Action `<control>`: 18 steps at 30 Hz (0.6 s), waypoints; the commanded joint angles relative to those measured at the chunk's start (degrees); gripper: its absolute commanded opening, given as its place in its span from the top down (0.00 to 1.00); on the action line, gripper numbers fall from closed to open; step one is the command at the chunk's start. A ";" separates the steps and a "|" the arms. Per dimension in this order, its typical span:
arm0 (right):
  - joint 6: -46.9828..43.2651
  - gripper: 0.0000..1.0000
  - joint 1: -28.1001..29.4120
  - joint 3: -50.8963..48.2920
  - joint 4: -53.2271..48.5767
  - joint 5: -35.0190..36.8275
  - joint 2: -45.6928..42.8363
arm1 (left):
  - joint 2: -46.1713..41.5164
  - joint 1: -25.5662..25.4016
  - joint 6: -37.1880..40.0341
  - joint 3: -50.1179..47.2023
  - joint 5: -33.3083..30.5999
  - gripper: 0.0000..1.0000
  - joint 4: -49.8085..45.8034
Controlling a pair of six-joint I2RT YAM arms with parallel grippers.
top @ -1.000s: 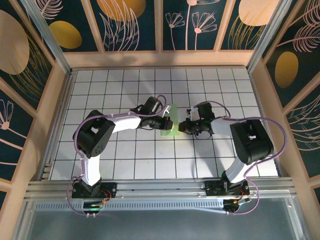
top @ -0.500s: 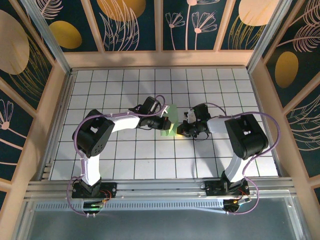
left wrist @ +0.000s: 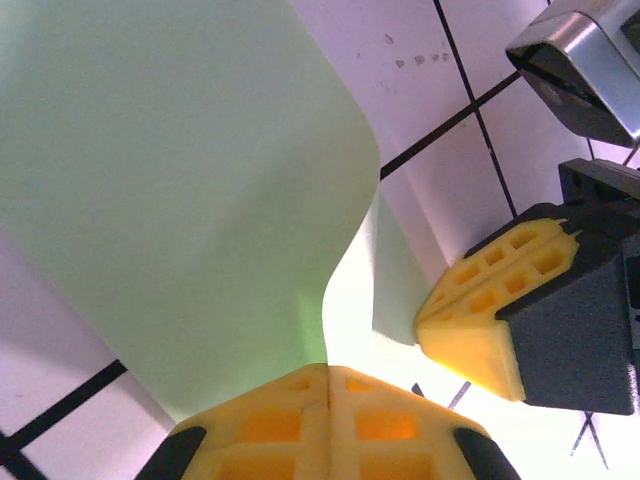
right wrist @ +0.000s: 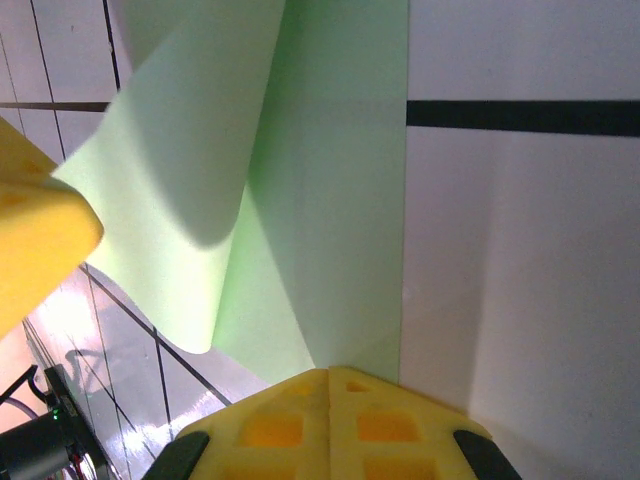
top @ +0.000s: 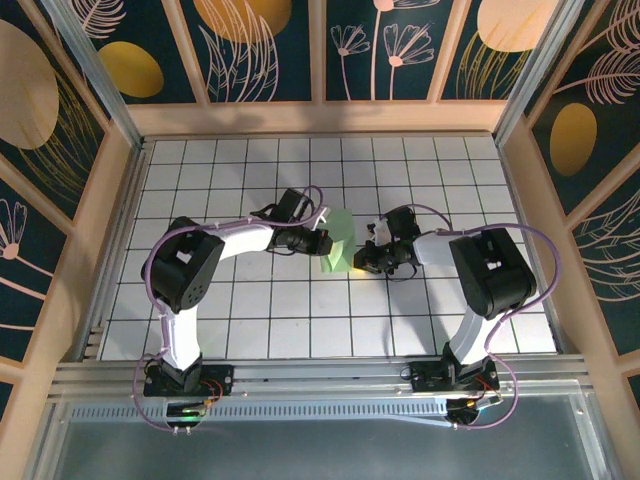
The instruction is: Fold a paper plane with a square sheet of paper (fold left side to right side)
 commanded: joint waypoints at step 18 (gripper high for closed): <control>-1.36 1.00 0.17 0.39 -4.18 4.58 2.31 | 1.85 2.04 4.08 3.83 -4.49 1.00 -5.20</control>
